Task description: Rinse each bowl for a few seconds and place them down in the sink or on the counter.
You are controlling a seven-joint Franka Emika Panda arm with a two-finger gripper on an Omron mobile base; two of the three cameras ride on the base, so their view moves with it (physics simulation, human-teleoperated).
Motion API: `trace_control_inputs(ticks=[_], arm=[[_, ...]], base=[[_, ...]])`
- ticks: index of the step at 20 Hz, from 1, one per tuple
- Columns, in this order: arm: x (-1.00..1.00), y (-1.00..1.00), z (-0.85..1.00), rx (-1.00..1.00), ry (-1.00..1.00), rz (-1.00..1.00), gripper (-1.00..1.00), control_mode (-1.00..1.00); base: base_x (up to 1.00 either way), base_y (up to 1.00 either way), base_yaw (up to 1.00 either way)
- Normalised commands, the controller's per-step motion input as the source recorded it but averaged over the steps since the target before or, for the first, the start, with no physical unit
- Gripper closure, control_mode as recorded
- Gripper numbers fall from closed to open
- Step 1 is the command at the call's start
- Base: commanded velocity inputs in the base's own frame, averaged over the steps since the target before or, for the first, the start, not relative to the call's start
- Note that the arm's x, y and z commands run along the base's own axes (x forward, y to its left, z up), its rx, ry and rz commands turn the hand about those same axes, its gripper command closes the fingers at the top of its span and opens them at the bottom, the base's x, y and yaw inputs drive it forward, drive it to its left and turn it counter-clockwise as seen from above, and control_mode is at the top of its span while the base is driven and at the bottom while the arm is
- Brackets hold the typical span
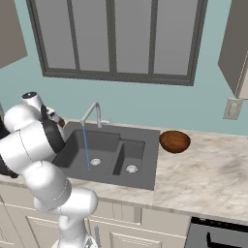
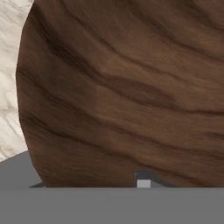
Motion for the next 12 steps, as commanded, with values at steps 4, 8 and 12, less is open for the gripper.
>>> trace_control_inputs(ticks=[4, 8, 12], arm=[[-0.15, -0.20, 0.04, 0.00, 0.06, -0.32, 1.00, -1.00], [-0.02, -0.19, 0.01, 0.00, 0.04, -0.28, 1.00, -1.00], [0.00, -0.21, 0.00, 0.00, 0.01, -0.17, 1.00, -1.00]], base=[[0.00, 0.00, 0.00], [0.00, 0.00, 0.00], [0.00, 0.00, 0.00]])
